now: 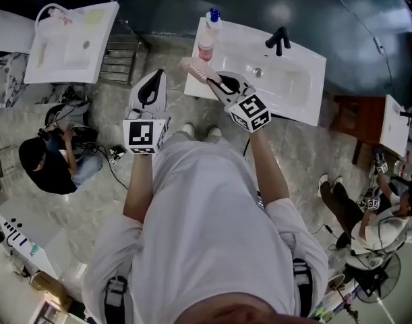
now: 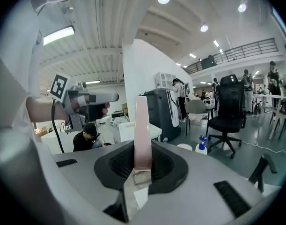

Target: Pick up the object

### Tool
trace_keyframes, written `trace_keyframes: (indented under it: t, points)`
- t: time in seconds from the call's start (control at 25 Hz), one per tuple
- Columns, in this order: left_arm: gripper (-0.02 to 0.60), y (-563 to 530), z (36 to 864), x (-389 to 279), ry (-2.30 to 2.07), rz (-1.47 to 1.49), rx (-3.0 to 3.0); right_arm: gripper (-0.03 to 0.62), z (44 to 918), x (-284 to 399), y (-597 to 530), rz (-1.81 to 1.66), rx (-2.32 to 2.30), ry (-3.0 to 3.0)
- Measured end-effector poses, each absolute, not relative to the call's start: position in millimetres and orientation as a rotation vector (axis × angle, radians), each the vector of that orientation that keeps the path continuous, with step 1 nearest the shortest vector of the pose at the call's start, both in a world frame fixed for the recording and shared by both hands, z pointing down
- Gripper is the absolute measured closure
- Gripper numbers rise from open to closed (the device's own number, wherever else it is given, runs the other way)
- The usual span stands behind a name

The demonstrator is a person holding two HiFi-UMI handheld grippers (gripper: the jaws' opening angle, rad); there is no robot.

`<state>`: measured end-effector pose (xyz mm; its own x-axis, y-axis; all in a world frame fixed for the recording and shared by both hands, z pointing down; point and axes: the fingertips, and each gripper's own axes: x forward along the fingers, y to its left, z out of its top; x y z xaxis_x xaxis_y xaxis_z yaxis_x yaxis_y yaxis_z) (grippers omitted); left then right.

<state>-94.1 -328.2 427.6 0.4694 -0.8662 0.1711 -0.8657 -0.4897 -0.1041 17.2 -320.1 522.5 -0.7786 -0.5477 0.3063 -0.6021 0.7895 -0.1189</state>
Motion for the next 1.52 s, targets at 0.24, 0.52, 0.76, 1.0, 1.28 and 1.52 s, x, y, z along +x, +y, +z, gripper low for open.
trace_keyframes:
  t: [0.24,0.52,0.76,1.0,1.28,1.52]
  points:
    - [0.581,-342,396,-79,1.524,-0.243,-2.697,0.531,447,43,-330,0.12,1.102,-2.798]
    - [0.581,-347,371,-48,1.408,-0.176,-2.726,0.531,372,78,-329,0.0,1.346,-2.879]
    - [0.581,-349,345,-16,1.315,-0.108,-2.749,0.531,328,115,-325,-0.139,1.587,-2.829]
    - [0.581,-345,327,17,1.247,-0.067,-2.779,0.533,317,150,-320,-0.196,1.76,-2.666]
    - [0.581,-326,342,36,1.168,-0.12,-2.853,0.533,329,157,-301,-0.125,1.83,-2.651]
    - [0.581,-312,345,38,1.145,-0.114,-2.859,0.533,327,156,-282,-0.136,1.851,-2.62]
